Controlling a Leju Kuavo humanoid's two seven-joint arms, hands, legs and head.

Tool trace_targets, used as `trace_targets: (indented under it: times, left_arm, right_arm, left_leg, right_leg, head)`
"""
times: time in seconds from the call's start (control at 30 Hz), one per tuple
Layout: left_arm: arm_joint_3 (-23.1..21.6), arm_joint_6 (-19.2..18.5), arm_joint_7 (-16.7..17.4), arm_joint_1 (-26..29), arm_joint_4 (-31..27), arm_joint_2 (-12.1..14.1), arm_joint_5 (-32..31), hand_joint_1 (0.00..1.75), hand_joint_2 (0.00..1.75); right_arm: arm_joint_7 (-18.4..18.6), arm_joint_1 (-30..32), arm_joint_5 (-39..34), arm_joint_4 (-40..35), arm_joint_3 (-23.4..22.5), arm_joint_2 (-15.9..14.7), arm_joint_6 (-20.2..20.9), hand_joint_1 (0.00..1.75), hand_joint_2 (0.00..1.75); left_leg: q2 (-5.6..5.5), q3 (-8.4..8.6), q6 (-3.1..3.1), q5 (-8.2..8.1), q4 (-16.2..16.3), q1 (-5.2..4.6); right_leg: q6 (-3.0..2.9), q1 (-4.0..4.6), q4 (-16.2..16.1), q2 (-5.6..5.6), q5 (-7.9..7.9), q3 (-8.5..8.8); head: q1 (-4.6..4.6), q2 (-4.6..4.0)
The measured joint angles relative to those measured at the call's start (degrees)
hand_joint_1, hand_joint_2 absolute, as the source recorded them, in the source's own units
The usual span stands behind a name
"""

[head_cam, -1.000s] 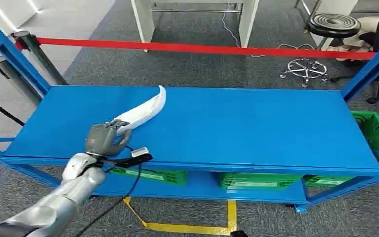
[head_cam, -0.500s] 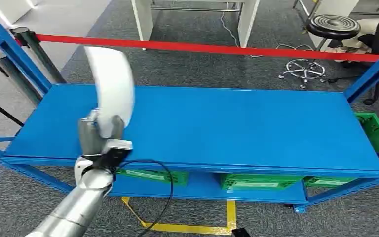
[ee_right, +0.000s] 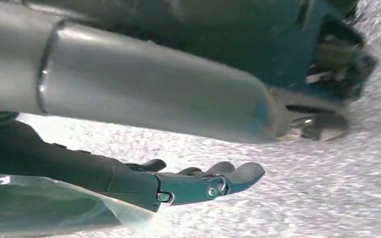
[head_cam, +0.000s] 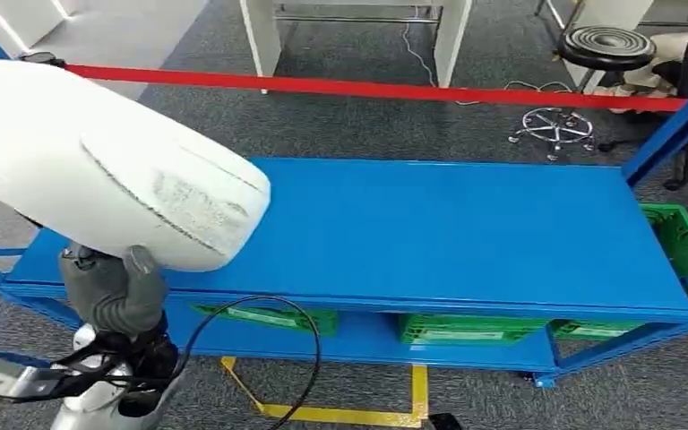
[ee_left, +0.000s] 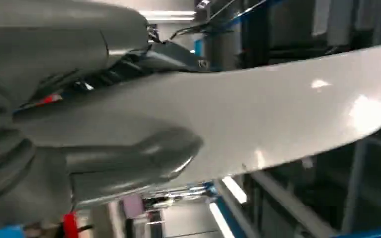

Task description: Take the parts from the cabinet and place them on the table.

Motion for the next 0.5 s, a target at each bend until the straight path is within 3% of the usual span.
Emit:
trace_targets:
  times: [0.03,0.07,0.13,0.17,0.2,0.23,0.27,0.3,0.33,0.37,0.5]
  left_arm:
    - [0.33,-0.29,-0.02,0.53,-1.01,-0.09,0.09,1.75,1.75]
    - [0.62,-0.46,0.00,1.10,-1.80,-0.11,0.04,1.75,1.75]
    - [1.12,-0.66,0.00,2.53,-3.09,-0.13,-0.15,1.75,1.75]
    - [1.29,-0.66,0.00,3.00,-3.44,-0.13,-0.17,1.75,1.75]
    - [1.43,-0.68,-0.02,3.32,-3.76,-0.13,-0.17,1.75,1.75]
    - [1.49,-0.68,0.00,3.54,-4.07,-0.13,-0.17,1.75,1.75]
    - [1.56,-0.68,0.00,3.70,-4.45,-0.13,-0.17,1.75,1.75]
    - [1.60,-0.66,0.00,3.75,-4.79,-0.18,-0.22,1.75,1.75]
    - [1.60,-0.35,0.00,3.76,-5.06,-0.20,-0.46,1.75,1.75]
    - [1.60,0.61,0.00,4.09,-5.54,-0.22,-1.29,1.75,1.75]
    - [1.06,5.57,0.00,6.55,-6.63,0.19,-2.69,1.75,1.75]
  right_arm:
    - [0.09,0.05,0.07,0.00,-0.11,0.00,-0.09,0.00,0.00]
    - [-0.02,0.04,0.11,0.00,-0.22,0.00,-0.16,0.00,0.00]
    - [-0.33,0.06,0.22,0.00,-0.22,0.00,-0.48,0.00,0.00]
    - [-0.37,0.10,0.22,0.00,-0.22,0.00,-0.53,0.00,0.00]
    - [-0.41,0.15,0.22,0.00,-0.24,0.00,-0.55,0.00,0.00]
    - [-0.41,0.15,0.22,0.00,-0.24,0.00,-0.57,0.00,0.00]
    - [-0.41,0.13,0.22,0.00,-0.24,0.00,-0.59,0.00,0.00]
    - [-0.48,0.07,0.24,0.00,-0.24,0.00,-0.64,0.00,0.00]
    - [-0.79,0.04,0.33,0.00,-0.24,0.00,-0.83,0.00,0.00]
    - [-1.58,0.07,0.64,-0.02,-0.24,0.00,-1.54,0.00,0.00]
    - [-6.05,0.27,0.51,-0.02,-0.20,0.26,-5.62,0.00,0.00]
  left_leg:
    - [0.01,-0.34,-0.34,-1.57,1.14,0.03]
    - [0.01,-1.45,-0.57,-4.31,4.46,0.12]
    - [0.01,-4.67,-0.86,-9.53,14.12,0.31]
    - [0.01,-5.16,-0.92,-10.59,16.65,0.34]
    - [0.01,-4.38,-0.88,-10.29,16.44,0.37]
    - [0.01,-2.43,-0.77,-9.05,13.87,0.37]
    - [0.01,0.53,-0.61,-7.27,9.28,0.37]
    - [0.01,4.67,-0.38,-5.46,3.02,0.37]
    - [0.00,7.66,-0.17,-5.90,-1.61,0.37]
    - [-0.02,7.43,-0.14,-5.48,-1.89,-0.01]
    - [0.06,6.73,1.38,-3.68,-2.09,-0.65]
  right_leg:
    - [-0.27,0.03,0.00,-0.04,0.18,-0.14]
    - [-0.58,0.03,0.00,-0.10,0.37,-0.43]
    - [-0.81,0.20,0.02,-0.29,0.96,-1.28]
    - [-0.78,0.27,0.05,-0.35,1.36,-1.77]
    - [-0.70,0.33,0.05,-0.37,1.82,-2.32]
    - [-0.63,0.37,0.06,-0.39,2.28,-2.87]
    - [-0.58,0.39,0.07,-0.39,2.79,-3.37]
    - [-0.42,0.39,0.09,-0.35,3.33,-3.78]
    - [-0.14,0.38,0.20,-0.35,3.73,-3.86]
    - [0.20,0.68,0.26,-0.29,3.96,-3.89]
    - [1.79,-0.03,-0.50,-0.23,5.70,-3.99]
  head:
    - [-0.19,0.00]
    - [-0.40,0.00]
    - [-0.37,0.00]
    - [-0.40,0.00]
    - [-0.37,0.00]
    - [-0.37,-0.02]
    - [-0.37,0.00]
    - [-0.40,-0.02]
    - [-0.42,0.00]
    - [-0.20,-0.02]
    - [-0.18,0.00]
